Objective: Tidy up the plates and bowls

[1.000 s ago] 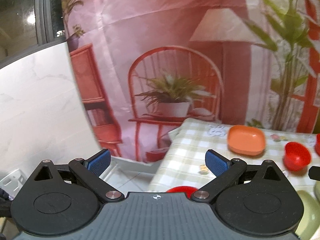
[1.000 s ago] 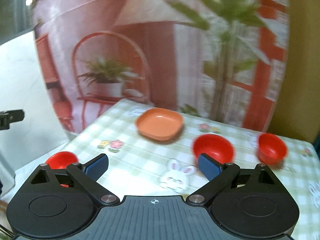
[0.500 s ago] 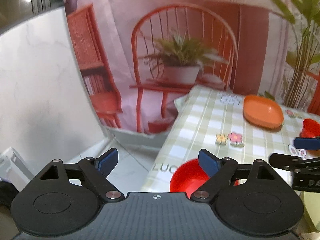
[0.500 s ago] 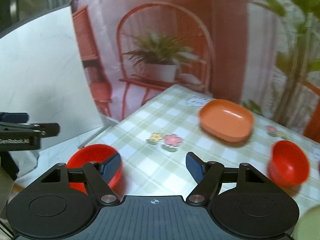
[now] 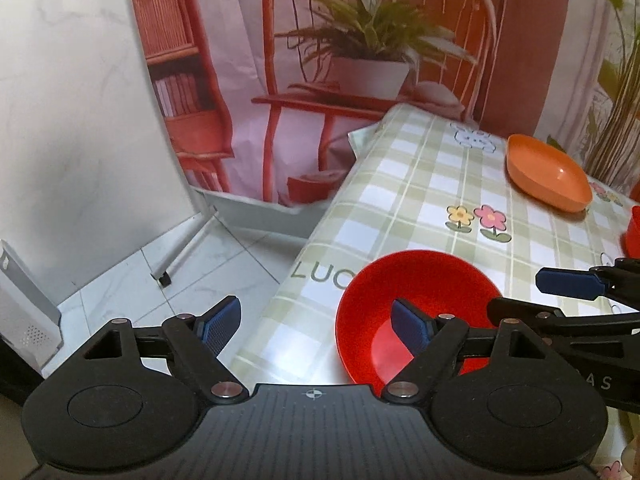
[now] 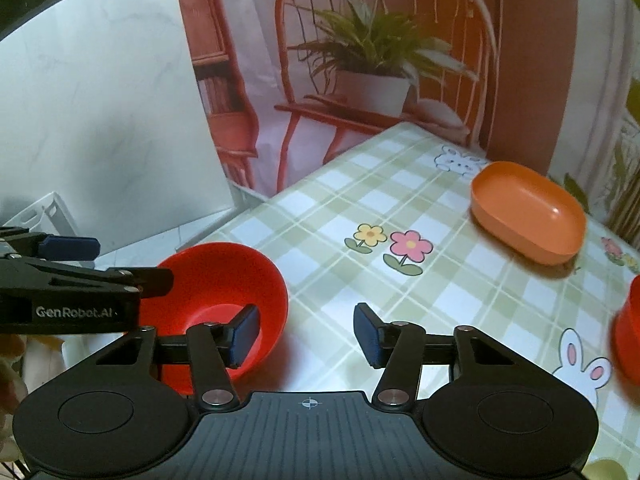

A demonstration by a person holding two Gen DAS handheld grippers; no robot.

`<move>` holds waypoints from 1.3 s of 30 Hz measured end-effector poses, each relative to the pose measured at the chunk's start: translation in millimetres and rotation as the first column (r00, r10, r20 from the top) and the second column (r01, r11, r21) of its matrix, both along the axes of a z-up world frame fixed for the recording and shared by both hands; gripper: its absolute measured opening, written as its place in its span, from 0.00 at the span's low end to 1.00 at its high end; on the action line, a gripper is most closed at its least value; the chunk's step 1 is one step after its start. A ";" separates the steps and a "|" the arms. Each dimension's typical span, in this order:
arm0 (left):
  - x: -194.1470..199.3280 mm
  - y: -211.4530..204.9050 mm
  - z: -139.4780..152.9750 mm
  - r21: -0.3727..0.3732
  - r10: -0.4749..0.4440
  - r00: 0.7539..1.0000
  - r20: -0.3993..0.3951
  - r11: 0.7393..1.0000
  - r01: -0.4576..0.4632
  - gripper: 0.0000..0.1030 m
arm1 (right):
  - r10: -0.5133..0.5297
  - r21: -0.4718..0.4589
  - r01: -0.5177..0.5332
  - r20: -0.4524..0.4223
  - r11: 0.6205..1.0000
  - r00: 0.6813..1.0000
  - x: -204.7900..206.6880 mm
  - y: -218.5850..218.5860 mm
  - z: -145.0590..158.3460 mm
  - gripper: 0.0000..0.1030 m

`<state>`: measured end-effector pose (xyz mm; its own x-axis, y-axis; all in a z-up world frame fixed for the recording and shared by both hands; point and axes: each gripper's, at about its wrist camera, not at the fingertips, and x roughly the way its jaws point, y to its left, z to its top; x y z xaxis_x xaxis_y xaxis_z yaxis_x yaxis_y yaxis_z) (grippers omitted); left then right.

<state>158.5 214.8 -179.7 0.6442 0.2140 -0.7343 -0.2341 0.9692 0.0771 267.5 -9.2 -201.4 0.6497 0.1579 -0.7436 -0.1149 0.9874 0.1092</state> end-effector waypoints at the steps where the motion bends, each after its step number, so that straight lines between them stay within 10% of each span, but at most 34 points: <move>1: 0.8 -0.9 -1.8 0.001 0.002 1.000 -0.006 1.000 -0.002 0.82 | 0.000 0.005 0.000 -0.006 1.000 1.000 0.7 -0.1 -1.8 0.45; 14: 8.9 -7.6 -21.2 -0.031 -0.025 0.998 -0.056 0.999 0.023 0.72 | 0.023 0.065 -0.020 -0.047 0.998 0.999 4.1 2.2 -16.1 0.26; 25: 6.5 -5.6 -33.4 -0.104 -0.019 0.997 -0.081 0.995 0.011 0.18 | 0.038 0.099 -0.034 -0.045 0.995 0.998 -0.4 3.9 -15.8 0.11; 39: -9.2 -29.1 -18.4 -0.124 -0.043 0.996 -0.076 0.992 0.033 0.15 | -0.019 0.161 0.023 -0.026 0.987 0.999 -25.5 -22.1 4.3 0.09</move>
<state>149.3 185.8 -198.2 0.5897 0.0956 -0.8019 -0.1949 0.9805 -0.0265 242.0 -31.3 -197.1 0.6361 0.2636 -0.7252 -0.0901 0.9588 0.2695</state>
